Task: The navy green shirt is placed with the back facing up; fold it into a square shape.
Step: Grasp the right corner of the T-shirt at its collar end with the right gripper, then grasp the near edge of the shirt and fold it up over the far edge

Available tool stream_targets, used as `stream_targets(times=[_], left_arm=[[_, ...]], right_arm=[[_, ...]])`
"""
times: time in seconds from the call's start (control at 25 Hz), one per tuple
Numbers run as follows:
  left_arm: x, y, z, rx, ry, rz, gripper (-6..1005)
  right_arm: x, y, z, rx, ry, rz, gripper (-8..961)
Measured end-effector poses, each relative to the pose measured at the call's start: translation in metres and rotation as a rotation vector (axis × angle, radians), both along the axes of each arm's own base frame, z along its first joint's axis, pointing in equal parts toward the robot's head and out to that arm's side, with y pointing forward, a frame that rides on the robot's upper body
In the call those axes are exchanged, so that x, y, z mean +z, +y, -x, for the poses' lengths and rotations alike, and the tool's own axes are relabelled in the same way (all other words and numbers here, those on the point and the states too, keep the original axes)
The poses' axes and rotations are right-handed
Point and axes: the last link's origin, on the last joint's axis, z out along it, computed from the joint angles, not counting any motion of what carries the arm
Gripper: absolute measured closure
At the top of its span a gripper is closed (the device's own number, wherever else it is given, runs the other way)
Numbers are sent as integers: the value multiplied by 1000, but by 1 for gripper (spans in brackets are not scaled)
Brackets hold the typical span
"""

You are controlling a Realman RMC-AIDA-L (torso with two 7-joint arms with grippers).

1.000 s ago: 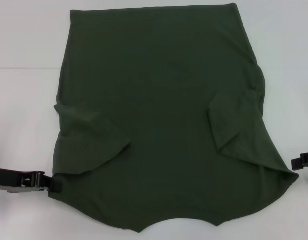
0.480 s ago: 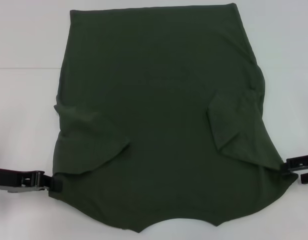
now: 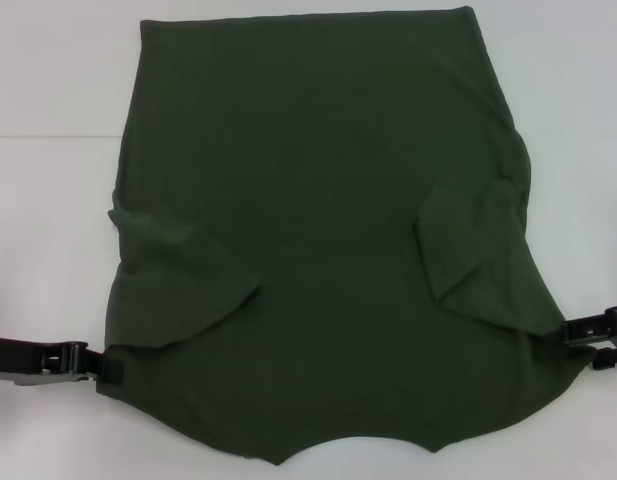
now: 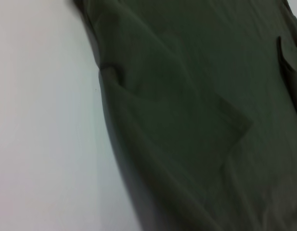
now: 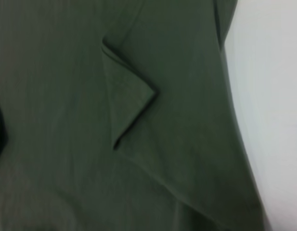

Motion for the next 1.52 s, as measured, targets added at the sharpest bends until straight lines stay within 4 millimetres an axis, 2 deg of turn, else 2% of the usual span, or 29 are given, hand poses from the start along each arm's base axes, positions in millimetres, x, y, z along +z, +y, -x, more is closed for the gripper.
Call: stream_targets(times=[0.56,0.88,1.32,1.52], left_arm=[[-1,-3,1,0,-16,-7,971],[-1,-3,0,-1,-19,-7,972],[0,-3,2,7,-25,-17,972],[0,-3,2,6,-24,-18,971]], right_arm=[[-11,4,8,20,8,5,78],[-10,5,8,43,-6,0,84],[-8,8,8,56,-17,-6,519],[-6,9,9,63,-19,-10,644]])
